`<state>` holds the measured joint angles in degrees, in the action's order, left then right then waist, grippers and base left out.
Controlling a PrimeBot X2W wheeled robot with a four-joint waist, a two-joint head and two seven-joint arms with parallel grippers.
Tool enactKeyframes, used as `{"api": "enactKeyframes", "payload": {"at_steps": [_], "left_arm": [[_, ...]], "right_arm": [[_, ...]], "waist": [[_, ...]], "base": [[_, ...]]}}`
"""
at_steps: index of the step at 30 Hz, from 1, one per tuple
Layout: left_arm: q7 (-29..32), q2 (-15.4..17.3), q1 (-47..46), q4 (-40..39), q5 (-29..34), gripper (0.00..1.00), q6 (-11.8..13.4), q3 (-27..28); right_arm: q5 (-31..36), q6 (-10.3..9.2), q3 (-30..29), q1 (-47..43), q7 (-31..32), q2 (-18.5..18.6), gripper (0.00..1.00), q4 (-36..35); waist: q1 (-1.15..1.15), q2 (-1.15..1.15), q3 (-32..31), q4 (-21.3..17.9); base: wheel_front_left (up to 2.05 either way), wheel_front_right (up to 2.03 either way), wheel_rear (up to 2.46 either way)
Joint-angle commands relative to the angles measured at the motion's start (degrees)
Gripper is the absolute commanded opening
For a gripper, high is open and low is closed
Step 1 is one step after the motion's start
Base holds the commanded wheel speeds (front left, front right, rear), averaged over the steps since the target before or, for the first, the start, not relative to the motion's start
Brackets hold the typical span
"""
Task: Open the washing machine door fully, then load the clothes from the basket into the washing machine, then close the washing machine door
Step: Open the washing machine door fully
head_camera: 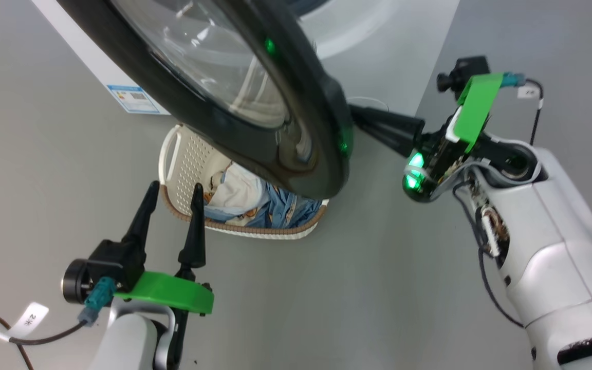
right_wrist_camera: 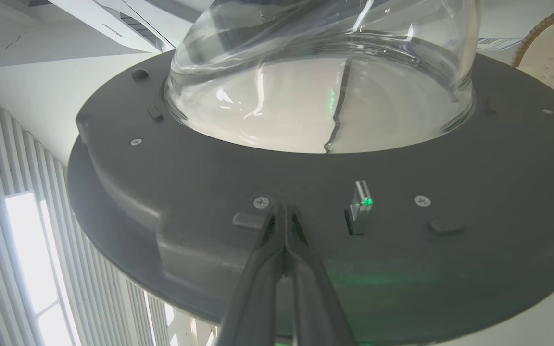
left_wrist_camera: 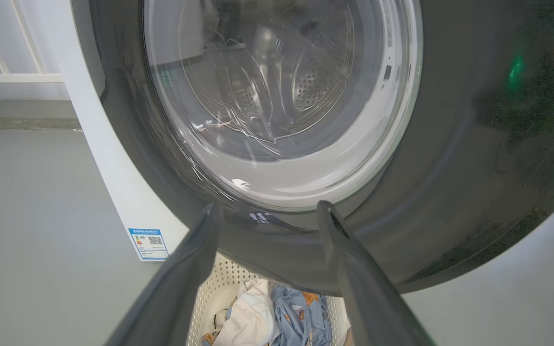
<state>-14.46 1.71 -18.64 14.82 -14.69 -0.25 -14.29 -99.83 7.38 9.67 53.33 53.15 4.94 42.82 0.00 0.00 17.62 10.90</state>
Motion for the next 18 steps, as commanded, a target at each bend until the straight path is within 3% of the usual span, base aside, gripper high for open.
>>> {"api": "enactKeyframes", "payload": {"at_steps": [1, 18], "left_arm": [[-0.5, 1.2, 1.0, -0.9, 0.2, 1.00, -0.2, 1.7], [-0.5, 1.2, 4.0, 1.3, 0.6, 1.00, -1.2, 0.3]], "right_arm": [[-1.3, 0.11, 1.7, -0.8, -0.2, -2.0, 0.00, -2.3], [-10.9, 0.11, 16.1, -5.5, -6.8, -2.1, 0.00, -4.1]], "waist": [[0.00, 0.00, -1.4, 0.2], [0.00, 0.00, -6.4, 1.6]], "base": [[0.00, 0.00, 0.00], [0.00, 0.00, 0.00]]}}
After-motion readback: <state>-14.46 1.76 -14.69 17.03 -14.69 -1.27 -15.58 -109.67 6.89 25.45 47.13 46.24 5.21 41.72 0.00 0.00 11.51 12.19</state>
